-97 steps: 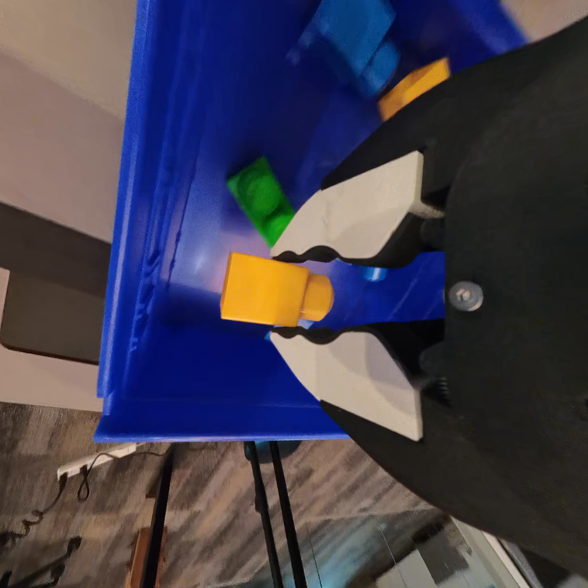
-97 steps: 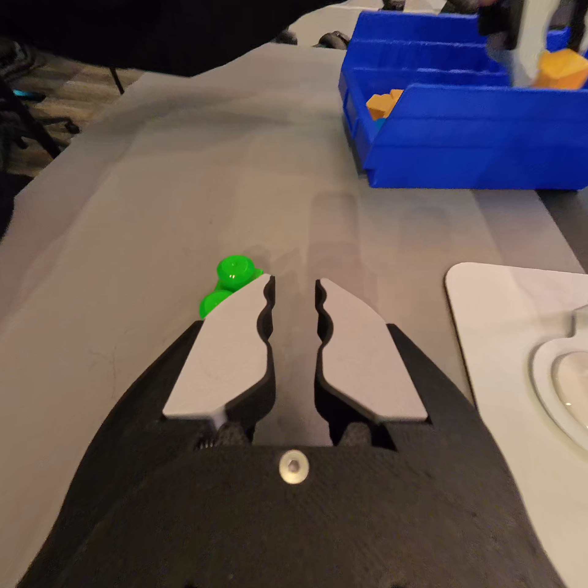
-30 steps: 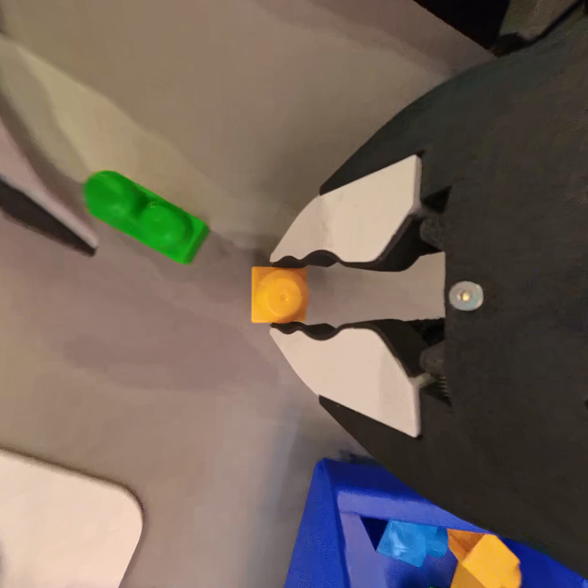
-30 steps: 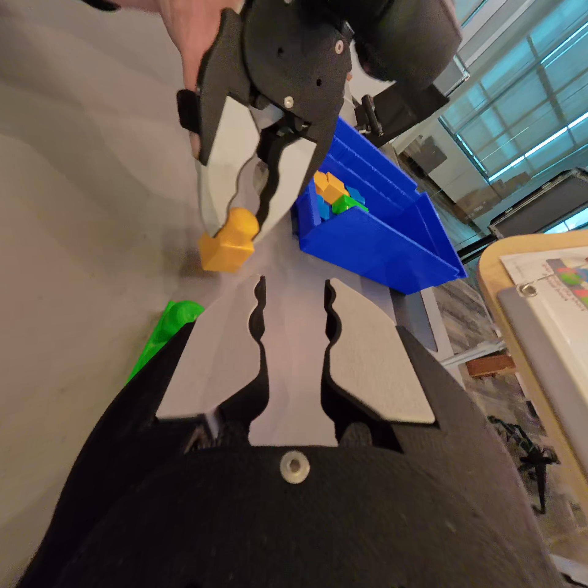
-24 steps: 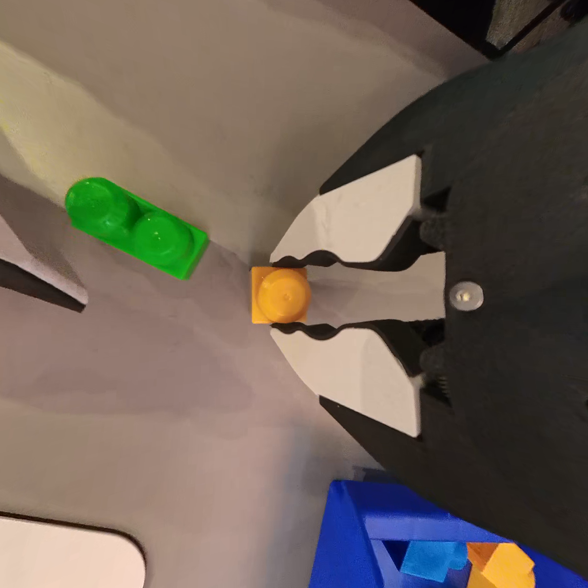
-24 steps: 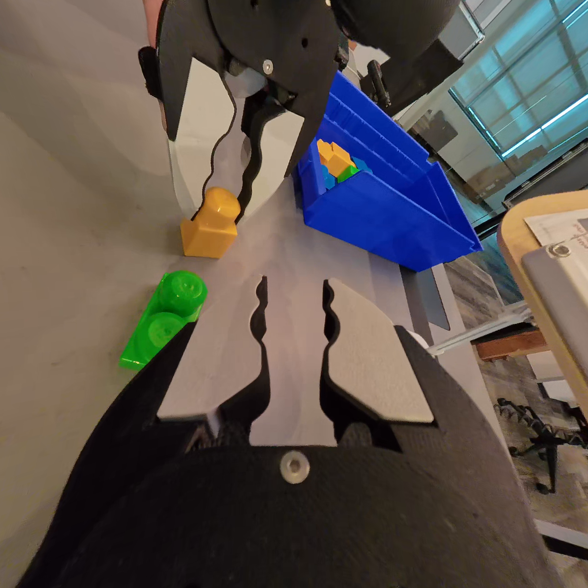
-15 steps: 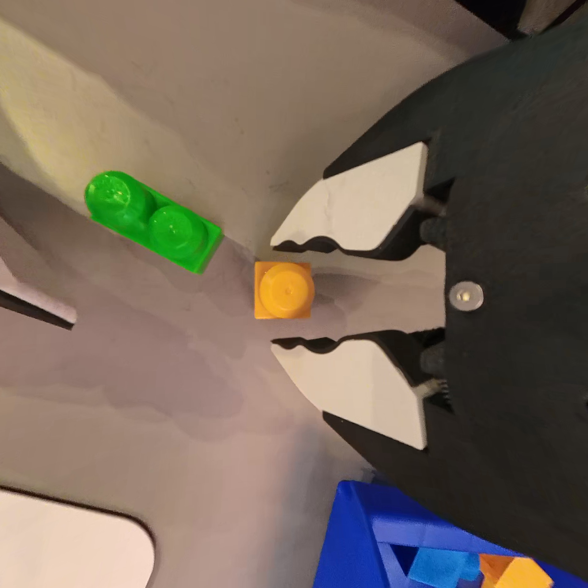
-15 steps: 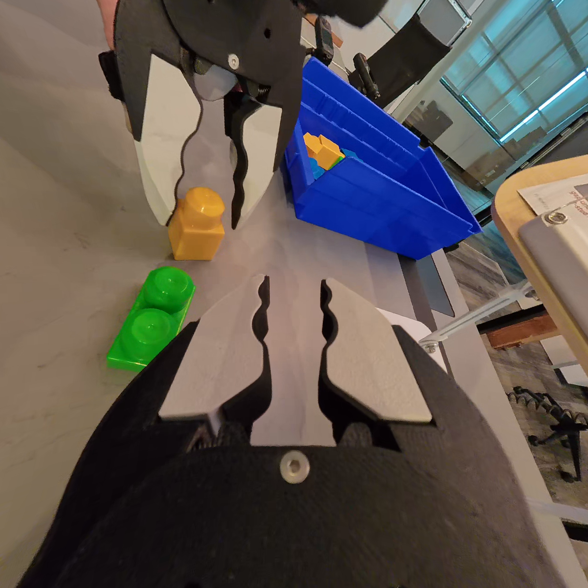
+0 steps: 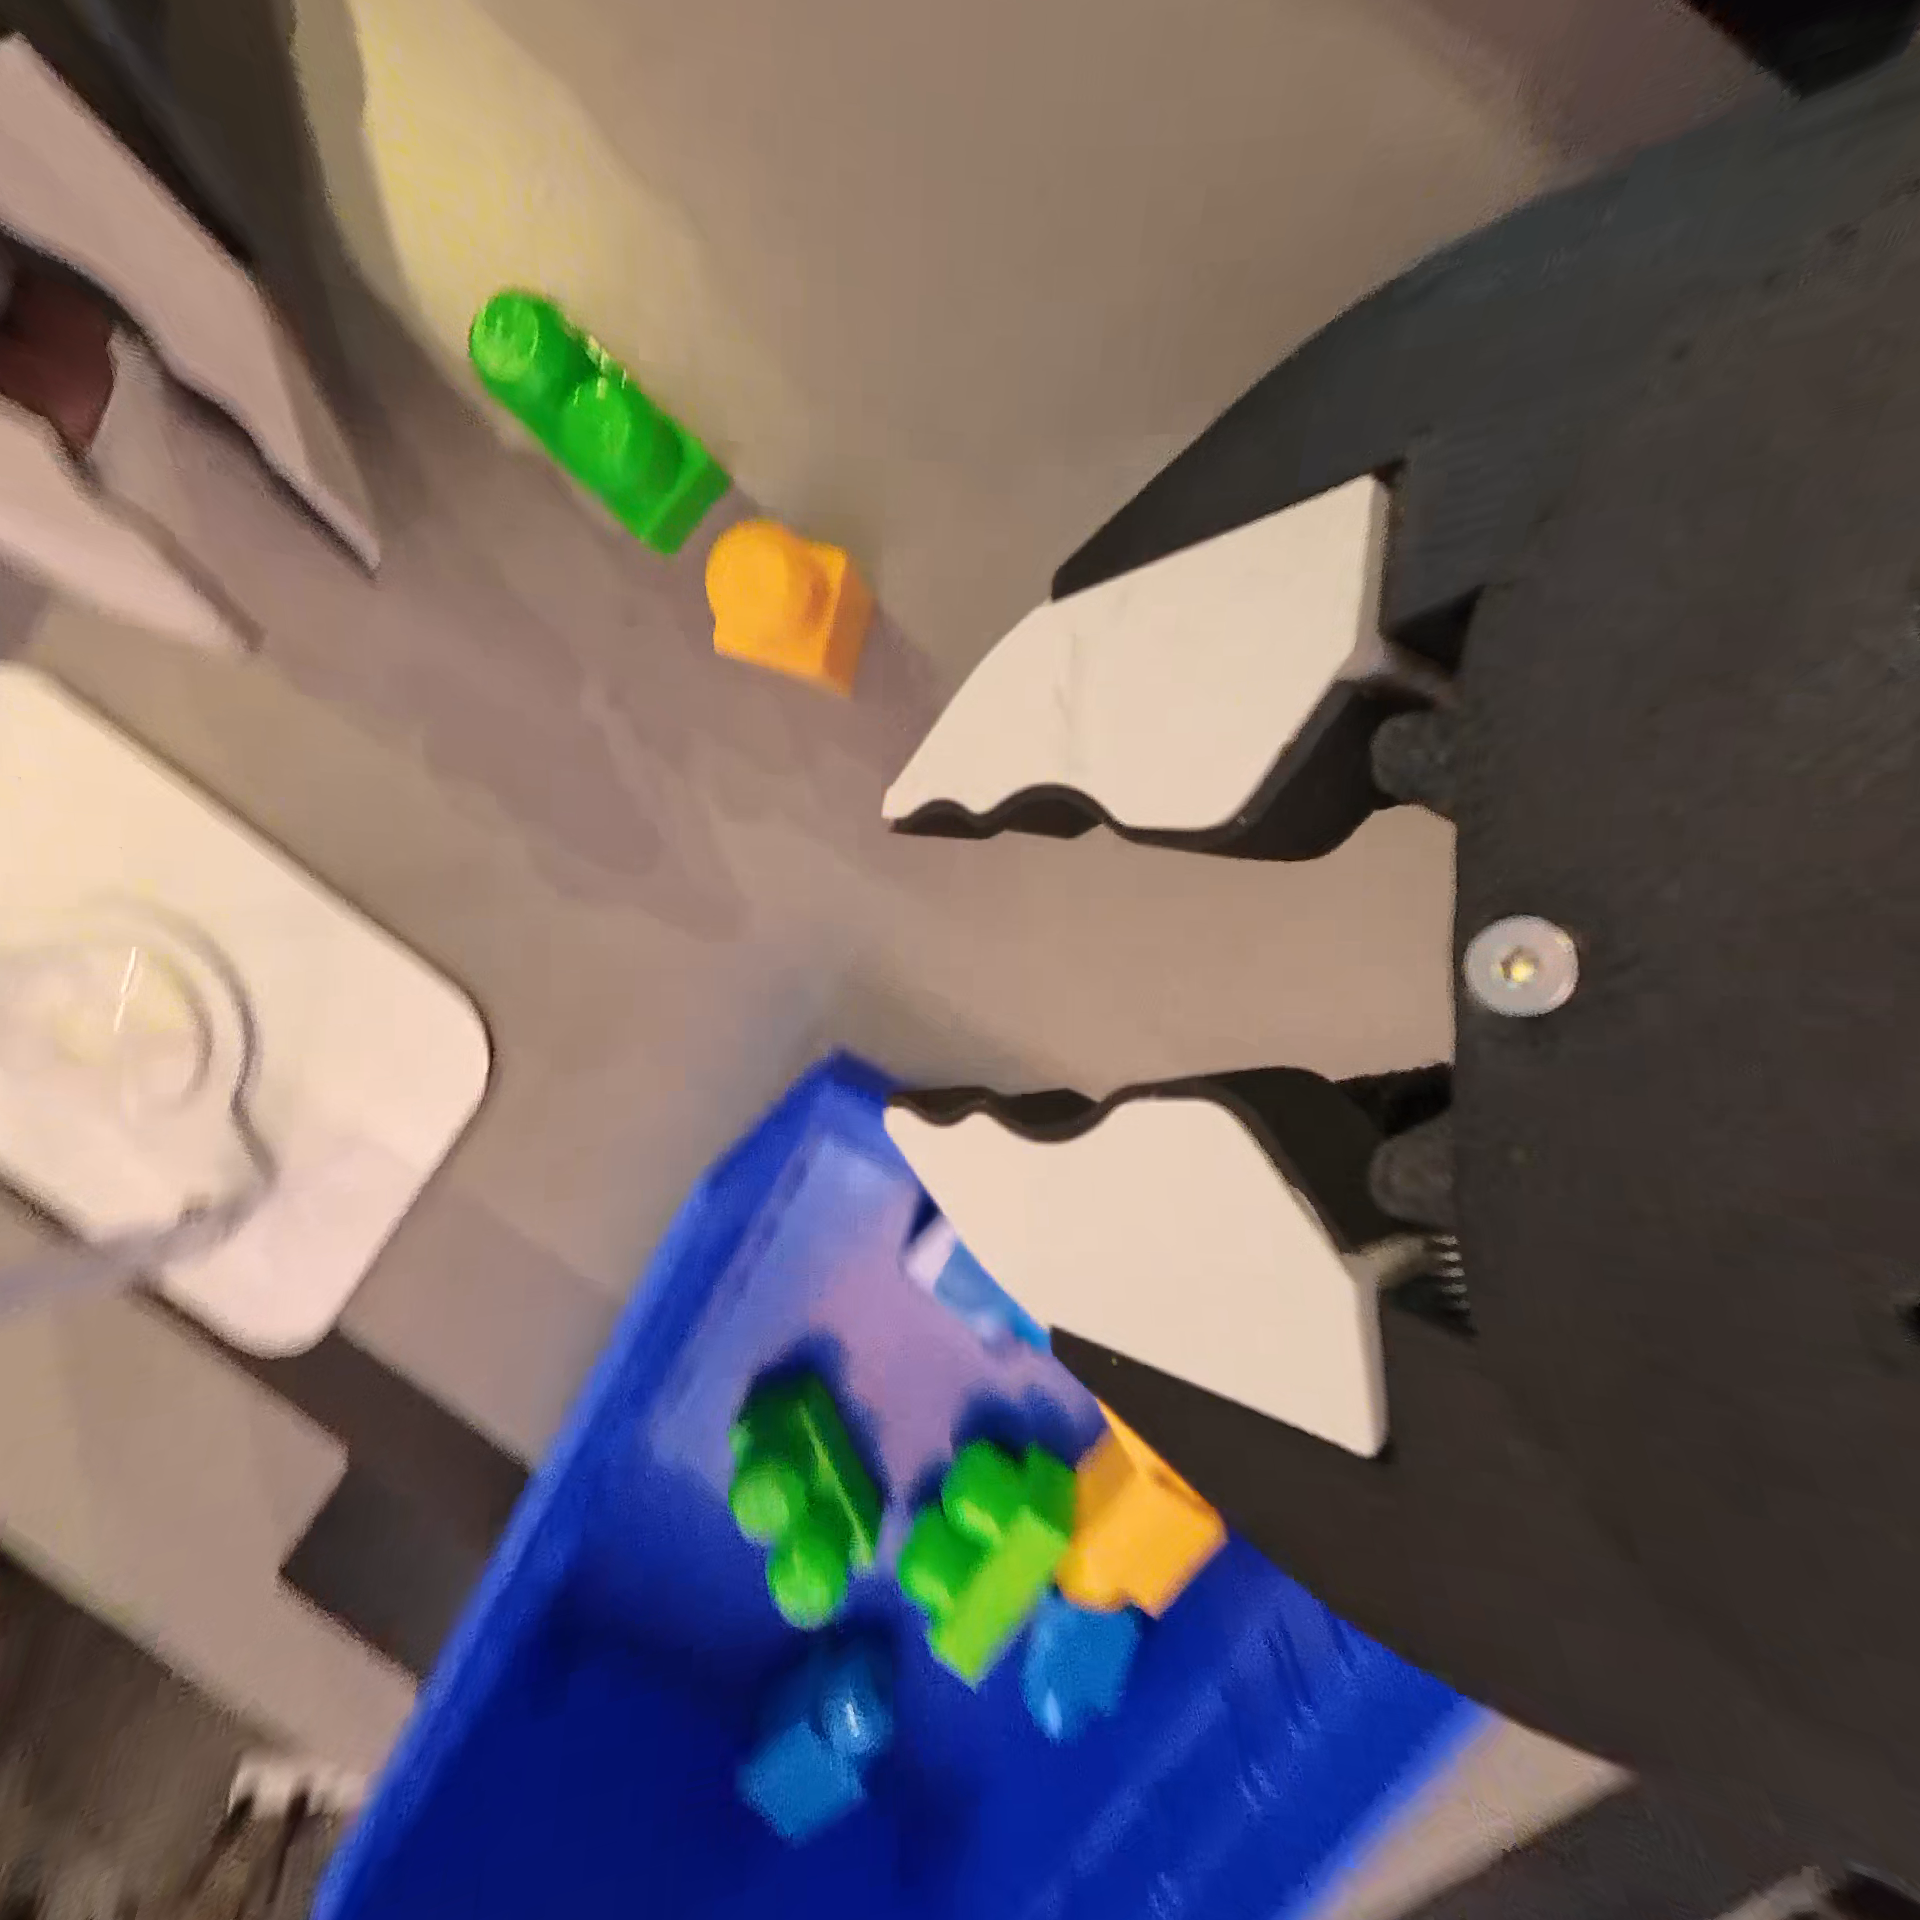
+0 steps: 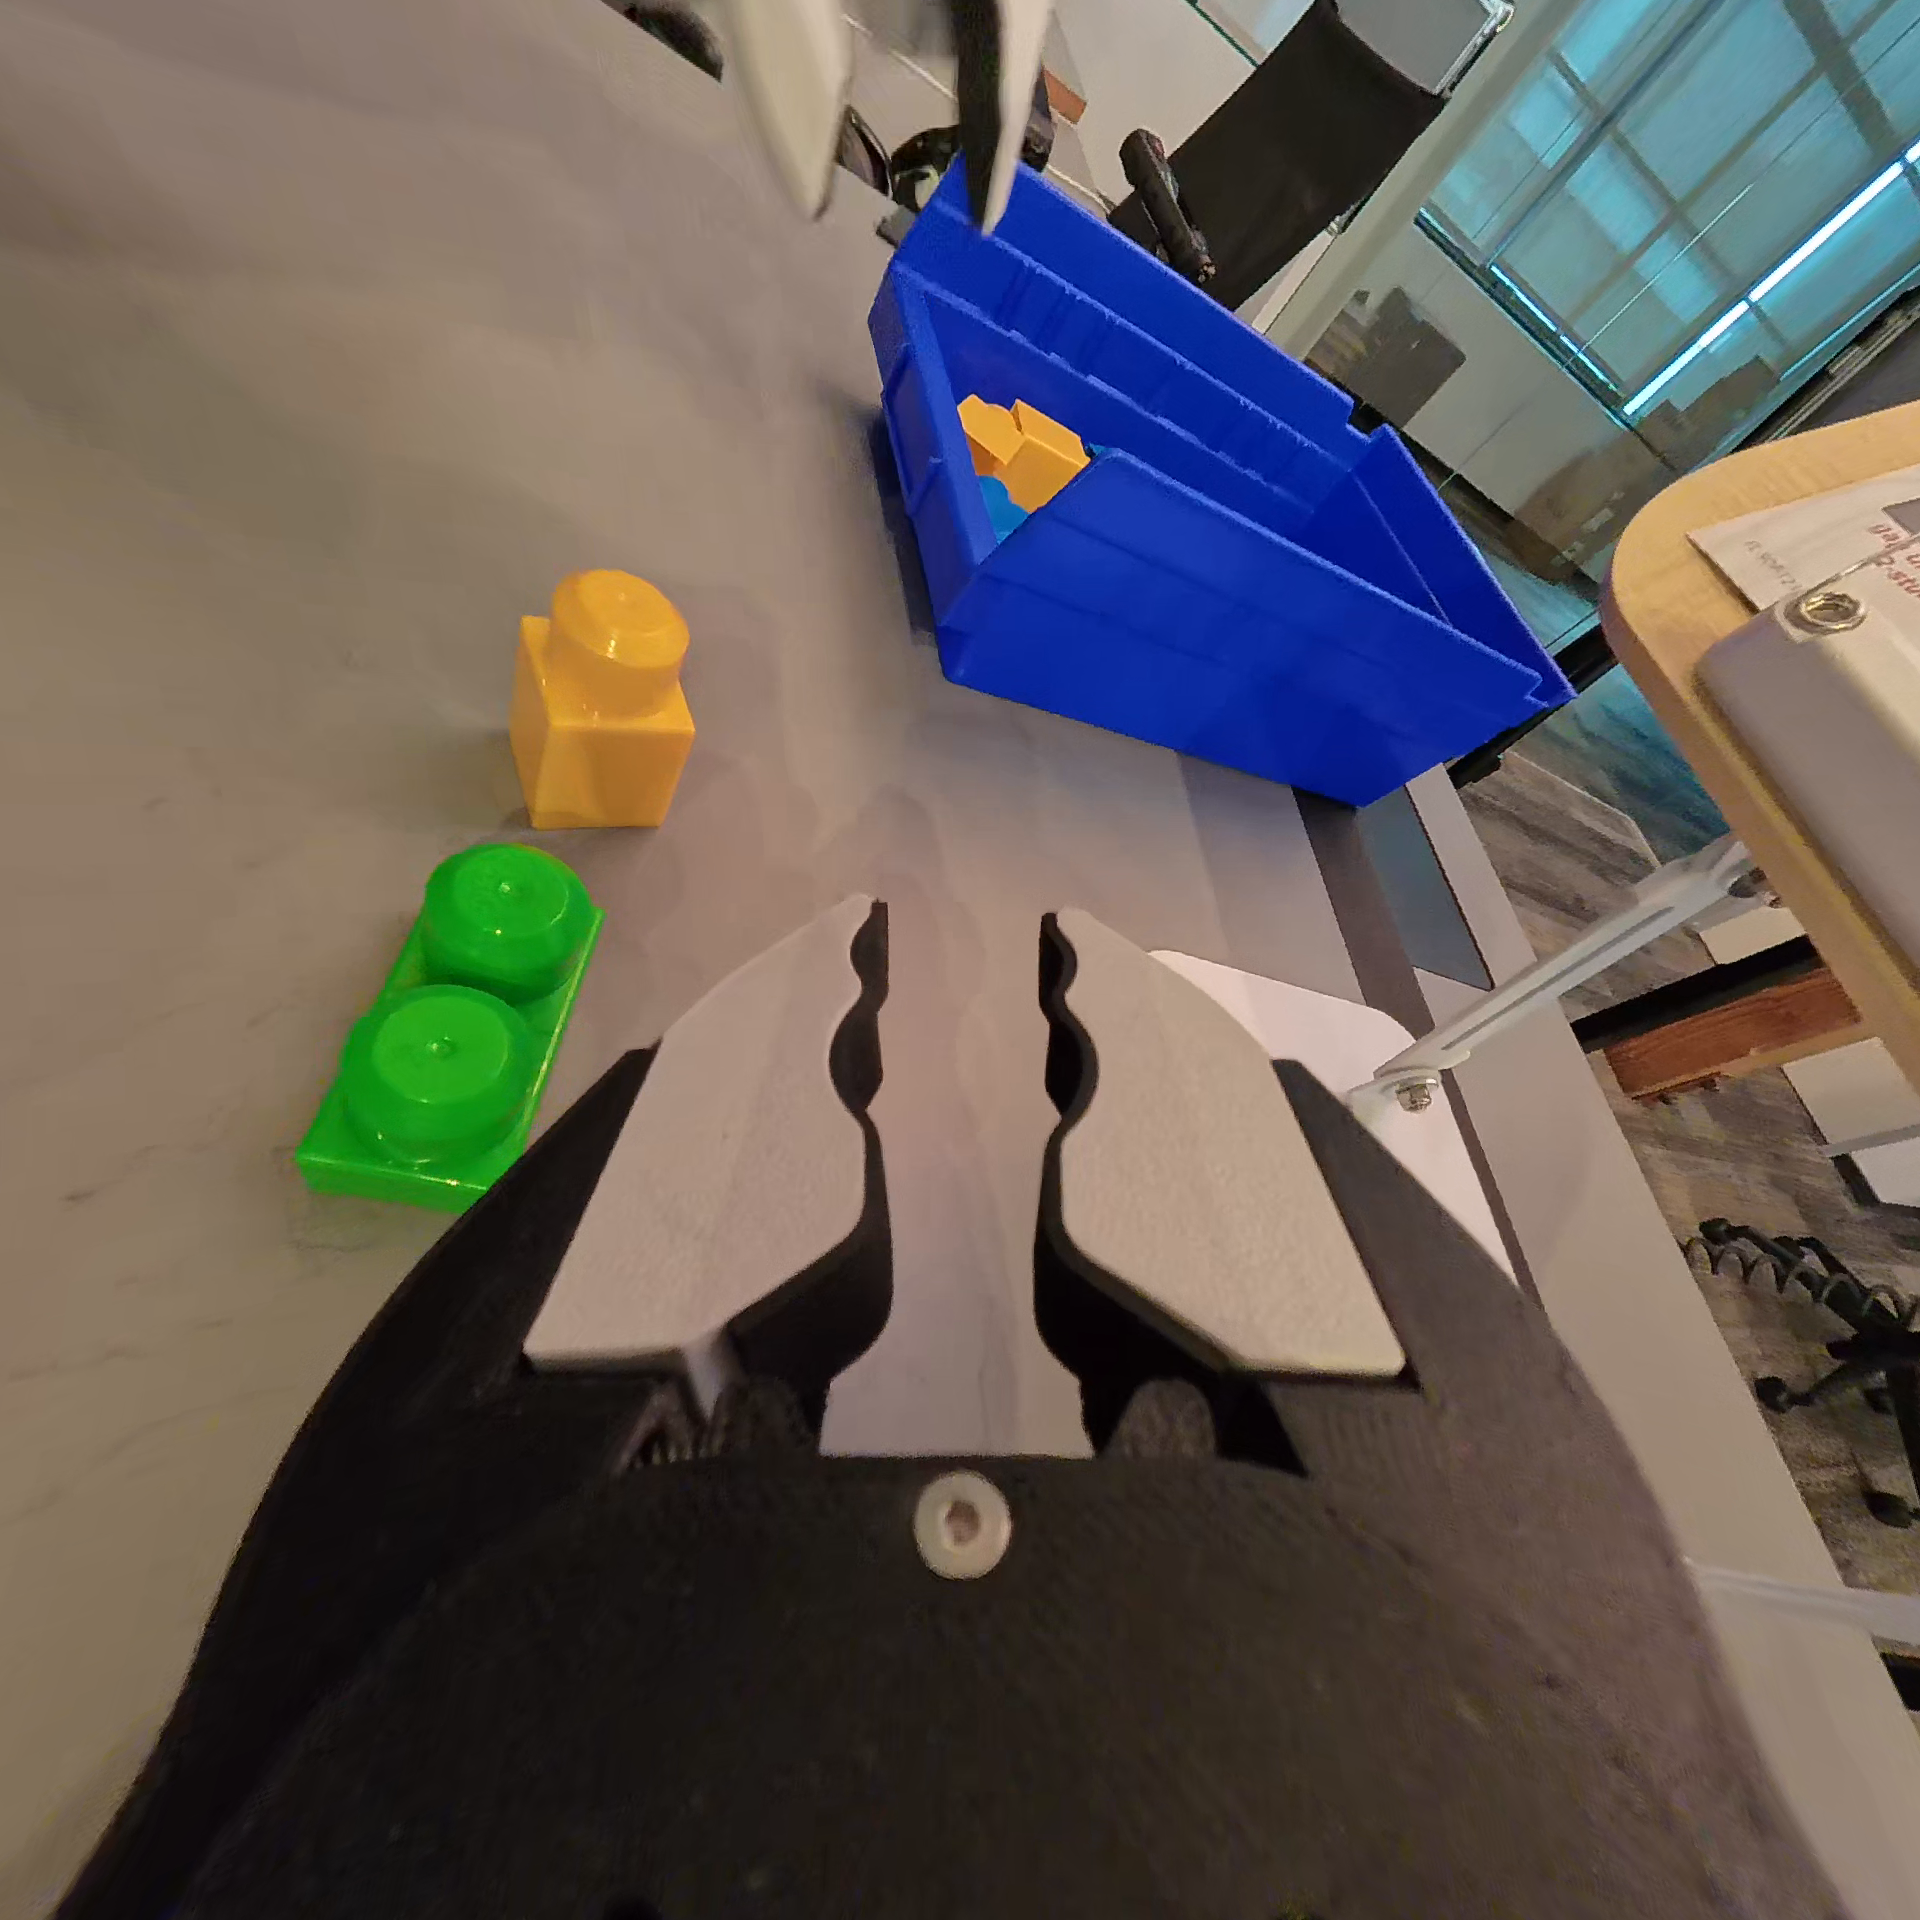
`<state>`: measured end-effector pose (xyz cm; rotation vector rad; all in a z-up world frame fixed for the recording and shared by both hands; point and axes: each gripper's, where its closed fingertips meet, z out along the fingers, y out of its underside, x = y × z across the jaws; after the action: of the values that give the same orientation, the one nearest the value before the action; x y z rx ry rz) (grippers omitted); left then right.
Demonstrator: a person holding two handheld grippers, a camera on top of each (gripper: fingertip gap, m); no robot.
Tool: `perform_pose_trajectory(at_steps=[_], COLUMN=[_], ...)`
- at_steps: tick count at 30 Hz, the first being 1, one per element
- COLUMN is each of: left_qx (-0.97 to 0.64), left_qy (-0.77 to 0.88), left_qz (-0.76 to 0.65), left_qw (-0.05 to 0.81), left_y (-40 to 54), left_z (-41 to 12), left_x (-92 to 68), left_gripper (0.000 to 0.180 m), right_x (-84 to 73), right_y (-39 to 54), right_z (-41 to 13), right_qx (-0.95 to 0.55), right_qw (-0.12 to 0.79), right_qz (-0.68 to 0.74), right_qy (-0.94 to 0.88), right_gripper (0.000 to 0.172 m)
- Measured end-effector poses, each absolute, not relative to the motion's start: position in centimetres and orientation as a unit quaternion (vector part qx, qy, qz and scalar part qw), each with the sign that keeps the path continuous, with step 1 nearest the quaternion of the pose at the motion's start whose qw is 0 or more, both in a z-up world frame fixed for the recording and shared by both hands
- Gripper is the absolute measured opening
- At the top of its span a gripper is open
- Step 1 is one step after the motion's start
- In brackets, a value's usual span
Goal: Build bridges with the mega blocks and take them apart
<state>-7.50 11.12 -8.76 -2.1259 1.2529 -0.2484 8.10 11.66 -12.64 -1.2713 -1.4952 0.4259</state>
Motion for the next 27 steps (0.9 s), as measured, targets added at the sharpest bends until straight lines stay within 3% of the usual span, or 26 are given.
perform_pose_trajectory(at_steps=[1,3,6,13,17,20,27], left_qx=[-0.813,-0.823,-0.851,-0.881,-0.892,-0.902,-0.912], left_qy=[0.465,0.433,0.405,0.465,0.437,0.407,0.368], left_qz=[-0.081,-0.051,-0.003,0.056,0.111,0.143,0.179], left_qw=[0.341,0.365,0.334,0.071,0.016,0.014,0.029], left_y=[12.3,15.4,19.9,22.9,23.5,24.5,25.8], left_z=[-7.7,-6.2,-6.8,-14.0,-16.0,-17.3,-19.0], left_x=[-8.9,-11.7,-15.4,-20.4,-21.4,-22.1,-22.8], left_gripper=[0.044,0.043,0.043,0.034,0.029,0.048,0.073], right_x=[8.1,8.1,8.1,8.2,8.2,8.2,8.0], right_y=[11.7,11.8,11.8,11.9,11.9,11.8,11.5], right_z=[-12.8,-13.0,-13.4,-14.1,-14.4,-14.4,-14.3], right_qx=[-0.535,-0.539,-0.542,-0.546,-0.549,-0.548,-0.545], right_qw=[0.536,0.533,0.528,0.519,0.513,0.511,0.511], right_qz=[0.179,0.181,0.182,0.185,0.194,0.197,0.196], right_qy=[-0.628,-0.627,-0.628,-0.631,-0.631,-0.632,-0.636], right_gripper=[0.027,0.027,0.027,0.026,0.026,0.026,0.026])
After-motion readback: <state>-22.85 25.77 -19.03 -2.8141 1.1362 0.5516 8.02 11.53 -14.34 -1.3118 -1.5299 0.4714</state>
